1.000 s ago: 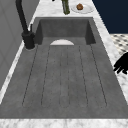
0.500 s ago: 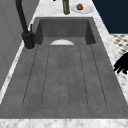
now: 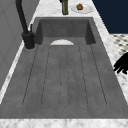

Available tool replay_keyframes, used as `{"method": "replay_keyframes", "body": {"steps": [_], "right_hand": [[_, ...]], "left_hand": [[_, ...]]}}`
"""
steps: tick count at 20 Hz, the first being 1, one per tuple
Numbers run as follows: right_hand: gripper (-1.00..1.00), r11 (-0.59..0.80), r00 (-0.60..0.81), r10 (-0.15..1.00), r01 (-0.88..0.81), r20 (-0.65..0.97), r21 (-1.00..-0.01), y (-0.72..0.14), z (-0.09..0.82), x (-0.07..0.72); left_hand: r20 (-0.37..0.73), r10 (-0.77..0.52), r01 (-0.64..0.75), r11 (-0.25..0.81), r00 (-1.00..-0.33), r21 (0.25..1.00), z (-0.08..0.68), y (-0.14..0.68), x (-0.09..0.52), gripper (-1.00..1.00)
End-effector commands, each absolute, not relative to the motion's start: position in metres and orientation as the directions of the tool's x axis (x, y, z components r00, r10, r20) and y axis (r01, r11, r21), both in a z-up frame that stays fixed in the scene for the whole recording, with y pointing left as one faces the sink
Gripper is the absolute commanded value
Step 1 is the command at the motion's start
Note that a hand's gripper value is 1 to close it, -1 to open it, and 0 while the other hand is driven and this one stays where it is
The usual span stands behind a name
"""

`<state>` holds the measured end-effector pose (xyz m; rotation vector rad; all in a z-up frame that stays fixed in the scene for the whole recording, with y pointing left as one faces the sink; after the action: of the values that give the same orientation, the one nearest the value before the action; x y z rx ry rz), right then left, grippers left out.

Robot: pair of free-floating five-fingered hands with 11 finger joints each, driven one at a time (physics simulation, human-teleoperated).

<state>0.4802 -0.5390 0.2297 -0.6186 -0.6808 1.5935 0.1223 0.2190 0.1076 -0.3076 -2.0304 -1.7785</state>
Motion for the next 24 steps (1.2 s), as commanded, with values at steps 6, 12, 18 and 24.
{"method": "replay_keyframes", "body": {"steps": [6, 12, 18, 24], "right_hand": [[1.0, -0.098, -0.118, 0.993, -0.658, -0.025, -0.747, -0.534, 0.229, 0.478], [1.0, -0.082, -0.115, 0.993, -0.677, -0.005, -0.731, -0.536, 0.259, 0.477], [1.0, -0.042, -0.109, 0.993, -0.699, 0.049, -0.714, -0.536, 0.295, 0.481], [1.0, -0.043, -0.105, 0.994, -0.686, 0.041, -0.726, -0.519, 0.319, 0.479]], "left_hand": [[0.45, -0.108, 0.432, 0.156, -0.887, 0.888, 0.108, 0.219, 0.122, 0.0], [0.45, -0.108, 0.432, 0.156, -0.887, 0.888, 0.108, 0.219, 0.122, 0.0], [0.45, -0.108, 0.432, 0.156, -0.887, 0.888, 0.108, 0.219, 0.122, 0.0], [0.45, -0.108, 0.432, 0.156, -0.887, 0.888, 0.108, 0.219, 0.122, 0.0]]}}
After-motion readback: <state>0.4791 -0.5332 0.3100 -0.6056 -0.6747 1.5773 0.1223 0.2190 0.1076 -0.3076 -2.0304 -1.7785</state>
